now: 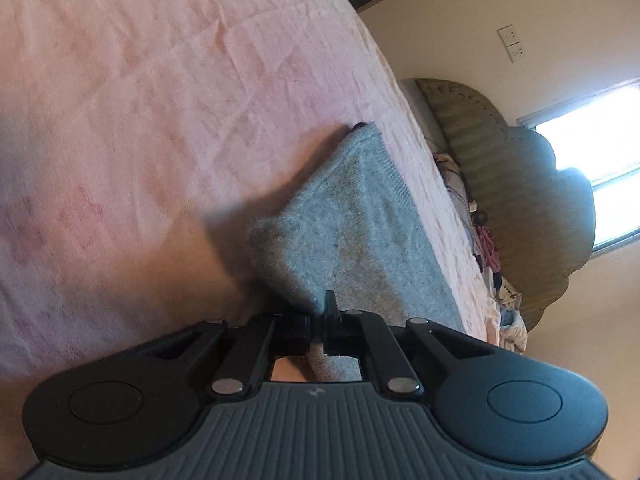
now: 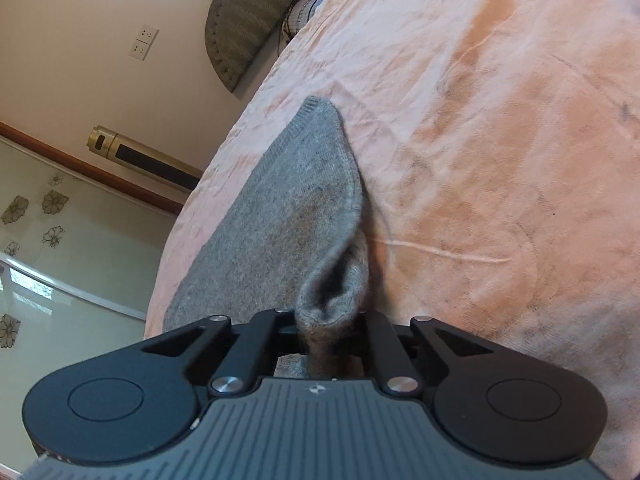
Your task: Fold small clothes
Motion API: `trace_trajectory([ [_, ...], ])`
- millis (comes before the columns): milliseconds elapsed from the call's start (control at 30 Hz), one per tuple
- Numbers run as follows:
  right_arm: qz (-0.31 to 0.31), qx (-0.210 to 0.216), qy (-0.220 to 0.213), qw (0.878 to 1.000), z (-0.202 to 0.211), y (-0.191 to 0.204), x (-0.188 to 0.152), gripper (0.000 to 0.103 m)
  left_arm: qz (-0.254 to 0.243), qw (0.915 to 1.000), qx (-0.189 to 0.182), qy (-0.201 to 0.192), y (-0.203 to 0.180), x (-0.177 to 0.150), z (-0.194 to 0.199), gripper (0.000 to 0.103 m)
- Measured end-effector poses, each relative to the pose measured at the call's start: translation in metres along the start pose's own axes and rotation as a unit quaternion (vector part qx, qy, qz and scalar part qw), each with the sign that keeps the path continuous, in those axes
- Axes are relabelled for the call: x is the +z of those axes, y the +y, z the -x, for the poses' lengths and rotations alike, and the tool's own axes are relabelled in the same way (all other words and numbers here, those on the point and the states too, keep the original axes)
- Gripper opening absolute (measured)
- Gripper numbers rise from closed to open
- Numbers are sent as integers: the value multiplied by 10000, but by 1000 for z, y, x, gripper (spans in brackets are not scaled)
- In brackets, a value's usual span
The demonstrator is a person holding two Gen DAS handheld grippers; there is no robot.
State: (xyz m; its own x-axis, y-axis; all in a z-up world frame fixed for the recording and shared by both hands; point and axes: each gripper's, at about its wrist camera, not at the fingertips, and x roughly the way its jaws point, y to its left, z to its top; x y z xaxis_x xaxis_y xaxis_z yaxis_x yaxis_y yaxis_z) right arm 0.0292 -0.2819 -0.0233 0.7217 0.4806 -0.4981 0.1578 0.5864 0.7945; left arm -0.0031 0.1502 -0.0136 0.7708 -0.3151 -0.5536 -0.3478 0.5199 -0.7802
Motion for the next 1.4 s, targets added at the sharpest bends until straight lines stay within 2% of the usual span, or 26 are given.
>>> trace_trajectory([
  [100, 286, 416, -97, 9987, 27, 15, 1, 12, -384, 9982, -416, -204, -14, 3, 35, 3],
  [167, 362, 541, -27, 9979, 47, 18, -2, 12, -576, 9965, -523, -302, -14, 5, 59, 3],
  [267, 417, 314, 220, 9984, 59, 5, -14, 12, -623, 9977, -237, -127, 6, 2, 70, 3],
  [333, 417, -127, 363, 9984, 54, -9, -23, 17, -610, 9981, 69, 66, 25, -3, 63, 3],
  [367, 324, -349, 358, 9982, 52, -14, -25, 21, -521, 9985, 37, 190, 31, -6, 60, 3],
  [400, 219, -262, 294, 9990, 53, -17, -26, 22, -431, 9985, -16, 328, 36, -7, 58, 5],
  [433, 198, -211, 199, 9994, 56, -15, -24, 36, -346, 9984, -9, 458, 37, -7, 55, 11],
  [467, 301, -186, -24, 9994, 62, -9, -22, 60, -256, 9983, -8, 533, 37, -5, 53, 16],
  [533, 586, -184, -467, 9970, 71, 7, -16, 88, -93, 9986, -214, 465, 36, -2, 50, 46],
  [567, 711, -157, -557, 9958, 71, 15, -12, 89, -31, 9987, -313, 389, 35, 0, 49, 55],
  [600, 791, -101, -554, 9953, 69, 22, -8, 87, 19, 9989, -369, 303, 31, 2, 47, 70],
  [633, 852, -18, -536, 9949, 66, 29, -6, 86, 27, 9992, -360, 193, 27, 3, 44, 76],
  [667, 906, 61, -519, 9945, 64, 36, -5, 86, -19, 9996, -293, 12, 21, 3, 41, 76],
  [733, 1001, 201, -418, 9939, 56, 48, -7, 86, -78, 9996, -92, -264, 14, 3, 32, 70],
  [767, 1046, 260, -352, 9935, 52, 54, -8, 86, -120, 9992, 40, -369, 10, 3, 29, 61],
  [800, 1091, 313, -286, 9931, 50, 59, -9, 87, -232, 9986, 281, -370, 6, 2, 24, 20],
  [833, 1119, 368, -235, 9928, 48, 64, -11, 87, -318, 9977, 544, -241, 4, 2, 16, 5],
  [900, 1119, 483, -175, 9924, 49, 68, -13, 87, -347, 9966, 681, -316, 0, 1, 16, 5],
  [1000, 1006, 623, -180, 9928, 52, 68, -11, 87, -850, 9916, 768, -602, -25, -4, 25, 5],
  [1067, 819, 757, -181, 9936, 53, 62, -3, 88, -1194, 9896, 473, -654, -54, -7, 24, 5],
  [1133, 640, 930, -147, 9935, 48, 58, 8, 88, -1710, 9831, 179, -625, -92, -21, 17, 5],
  [1200, 447, 1105, -51, 9929, 38, 53, 20, 91, -2409, 9698, -136, -348, -131, -53, 4, 5],
  [1233, 353, 1161, 18, 9926, 31, 50, 27, 92, -2860, 9578, -227, -164, -149, -75, -4, 5],
  [1333, -40, 1335, 351, 9904, 5, 38, 42, 92, -4140, 9085, -428, 364, -174, -145, -29, 5],
  [1367, -161, 1342, 477, 9897, -5, 33, 45, 92, -4343, 8978, -446, 573, -173, -162, -37, 5],
  [1400, -236, 1353, 607, 9887, -14, 29, 47, 92, -4444, 8912, -412, 805, -171, -177, -45, 5],
])
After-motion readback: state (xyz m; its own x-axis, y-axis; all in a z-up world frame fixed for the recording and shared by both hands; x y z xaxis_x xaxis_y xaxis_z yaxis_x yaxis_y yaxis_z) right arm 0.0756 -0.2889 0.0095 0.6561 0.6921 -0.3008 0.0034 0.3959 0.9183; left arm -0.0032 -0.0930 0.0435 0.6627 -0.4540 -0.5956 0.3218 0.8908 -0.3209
